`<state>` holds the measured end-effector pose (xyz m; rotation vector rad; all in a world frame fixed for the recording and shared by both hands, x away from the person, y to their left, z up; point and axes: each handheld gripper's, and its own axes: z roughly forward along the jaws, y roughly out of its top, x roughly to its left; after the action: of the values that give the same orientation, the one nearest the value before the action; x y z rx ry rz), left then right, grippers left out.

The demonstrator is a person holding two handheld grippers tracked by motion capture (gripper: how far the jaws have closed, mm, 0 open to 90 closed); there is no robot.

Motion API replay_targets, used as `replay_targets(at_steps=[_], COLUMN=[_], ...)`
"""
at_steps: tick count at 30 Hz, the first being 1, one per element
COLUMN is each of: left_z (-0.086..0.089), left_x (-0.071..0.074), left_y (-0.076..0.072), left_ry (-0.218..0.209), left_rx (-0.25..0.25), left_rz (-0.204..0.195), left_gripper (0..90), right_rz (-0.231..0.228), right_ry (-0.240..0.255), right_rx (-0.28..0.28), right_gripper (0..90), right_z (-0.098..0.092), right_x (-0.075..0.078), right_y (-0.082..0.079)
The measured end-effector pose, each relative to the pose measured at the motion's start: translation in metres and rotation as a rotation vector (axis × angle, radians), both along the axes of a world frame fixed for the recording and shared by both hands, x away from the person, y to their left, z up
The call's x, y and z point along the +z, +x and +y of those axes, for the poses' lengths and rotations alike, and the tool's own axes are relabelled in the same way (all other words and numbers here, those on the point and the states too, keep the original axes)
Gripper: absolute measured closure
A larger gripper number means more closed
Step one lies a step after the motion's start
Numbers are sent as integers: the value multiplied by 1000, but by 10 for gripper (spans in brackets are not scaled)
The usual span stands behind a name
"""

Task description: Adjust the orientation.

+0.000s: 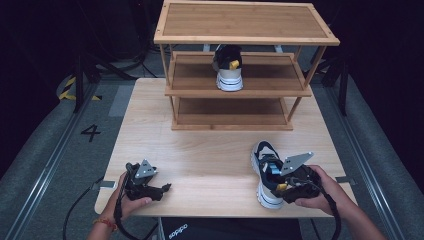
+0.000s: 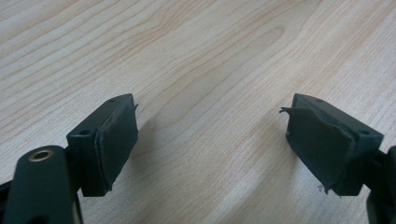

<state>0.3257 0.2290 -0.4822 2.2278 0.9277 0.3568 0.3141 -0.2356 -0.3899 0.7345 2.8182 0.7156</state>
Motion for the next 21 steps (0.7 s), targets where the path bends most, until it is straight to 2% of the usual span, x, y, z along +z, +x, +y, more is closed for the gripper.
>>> replay_targets(at_steps=[4,6,8,15,21], left_z=[0,0,0,0,0], left_x=[0,0,0,0,0], left_y=[0,0,0,0,0], left_ry=[0,0,1,0,1], left_rx=[0,0,0,0,-3], left_rz=[0,0,-1,0,1], left_gripper=[168,168,168,168,165], right_rz=[28,52,87,140,143], right_ry=[-27,-58,-54,-31,-57], right_rx=[13,38,55,106,145], right_gripper=[458,470,507,671,708], right_z=[7,13,15,17,19], right_x=[-3,-9,-12,-13,-11], right_y=[4,6,8,9,8])
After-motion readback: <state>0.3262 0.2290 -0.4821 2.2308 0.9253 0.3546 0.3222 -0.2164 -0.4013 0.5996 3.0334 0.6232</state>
